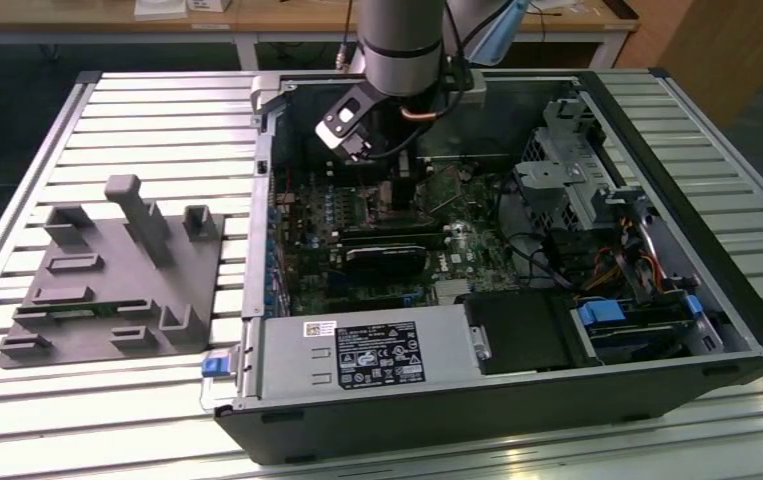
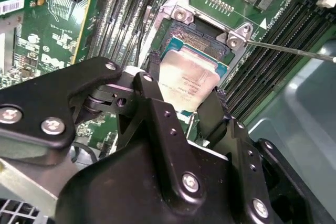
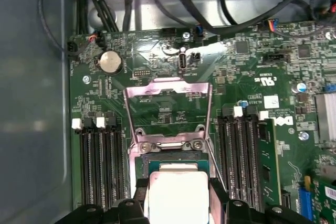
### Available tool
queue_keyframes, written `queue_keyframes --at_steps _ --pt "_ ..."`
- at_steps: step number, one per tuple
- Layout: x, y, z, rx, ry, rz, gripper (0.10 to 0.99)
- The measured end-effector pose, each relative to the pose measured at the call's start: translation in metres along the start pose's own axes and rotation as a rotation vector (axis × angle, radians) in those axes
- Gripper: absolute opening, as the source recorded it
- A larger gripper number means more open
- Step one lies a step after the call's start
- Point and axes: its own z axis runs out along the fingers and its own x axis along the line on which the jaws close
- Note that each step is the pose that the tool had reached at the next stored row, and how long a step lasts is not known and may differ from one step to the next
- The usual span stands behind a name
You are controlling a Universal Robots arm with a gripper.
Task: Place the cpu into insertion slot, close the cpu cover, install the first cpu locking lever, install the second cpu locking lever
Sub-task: 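Place the cpu into insertion slot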
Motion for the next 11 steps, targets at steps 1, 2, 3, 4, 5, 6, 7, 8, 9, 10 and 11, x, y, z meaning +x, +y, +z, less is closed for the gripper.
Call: queue_keyframes --at_steps 1,2,3,4,5,6,7,8,9,10,11 --pt "0.0000 -0.0001 0.0010 0.000 0.0006 -0.008 0.537" --pt "0.0000 -0.0002 0.0021 0.000 0.0011 -0.015 0.537" --pt "0.0000 -0.0003 0.0031 0.000 0.0016 -0.021 0.537" --pt "0.0000 -0.0004 0.0041 0.000 0.0019 -0.025 0.537" --pt "0.0000 -0.0004 0.0050 0.000 0.0020 -0.028 0.537" --pt "0.0000 -0.0004 0.0059 0.000 0.0021 -0.029 0.537" --pt "-0.0001 -0.0005 0.0069 0.000 0.0021 -0.029 0.537" --pt "-0.0001 -0.0006 0.0078 0.000 0.0022 -0.030 0.537" --pt "-0.0001 -0.0007 0.0087 0.001 0.0021 -0.030 0.537" --pt "-0.0001 -0.0007 0.0096 0.000 0.0021 -0.030 0.537" --pt "-0.0002 -0.0008 0.0105 0.000 0.0022 -0.031 0.537"
